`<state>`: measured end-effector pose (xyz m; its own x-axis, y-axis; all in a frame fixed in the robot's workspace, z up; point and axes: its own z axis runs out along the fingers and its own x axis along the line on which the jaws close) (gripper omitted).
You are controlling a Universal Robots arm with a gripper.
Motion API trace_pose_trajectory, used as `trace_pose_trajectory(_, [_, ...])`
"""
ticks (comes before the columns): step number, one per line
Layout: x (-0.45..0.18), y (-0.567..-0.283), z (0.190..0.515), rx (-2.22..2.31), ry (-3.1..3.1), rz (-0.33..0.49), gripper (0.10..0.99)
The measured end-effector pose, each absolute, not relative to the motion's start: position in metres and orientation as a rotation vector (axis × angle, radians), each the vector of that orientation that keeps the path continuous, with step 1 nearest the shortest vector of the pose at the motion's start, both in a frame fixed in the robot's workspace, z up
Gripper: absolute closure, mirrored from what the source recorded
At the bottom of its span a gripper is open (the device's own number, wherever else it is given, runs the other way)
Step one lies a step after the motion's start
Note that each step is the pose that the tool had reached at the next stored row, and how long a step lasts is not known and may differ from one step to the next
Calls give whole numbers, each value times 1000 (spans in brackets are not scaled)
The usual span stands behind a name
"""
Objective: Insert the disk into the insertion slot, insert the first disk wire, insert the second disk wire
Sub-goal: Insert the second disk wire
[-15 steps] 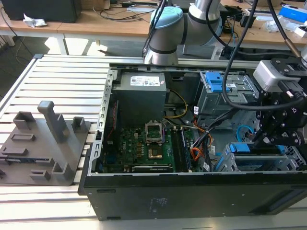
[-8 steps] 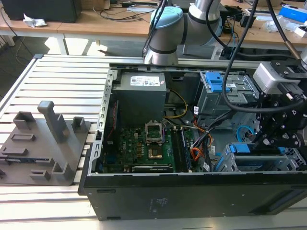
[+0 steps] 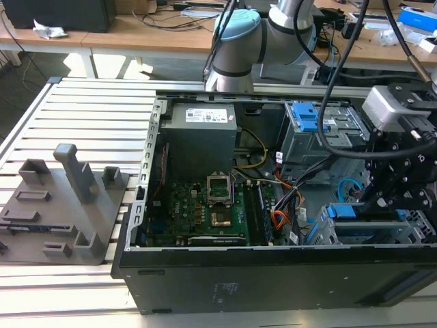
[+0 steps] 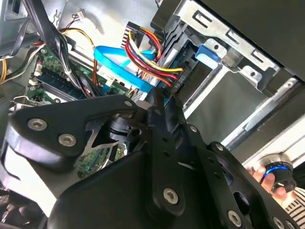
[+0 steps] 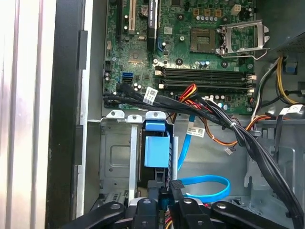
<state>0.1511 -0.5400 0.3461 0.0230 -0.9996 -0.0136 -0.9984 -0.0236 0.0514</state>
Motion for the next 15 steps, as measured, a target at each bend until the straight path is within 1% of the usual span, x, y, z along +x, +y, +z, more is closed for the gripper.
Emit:
trace_pose_trajectory(4, [151, -538, 364, 2225, -2174, -68, 863])
trace_pose_trajectory(6, [151, -537, 374, 2224, -2173, -65, 980])
trace_pose_trajectory(9, [151, -537, 388, 2224, -2173, -64, 980])
trace_pose_trajectory(15, [151, -537, 388, 2224, -2173, -64, 980])
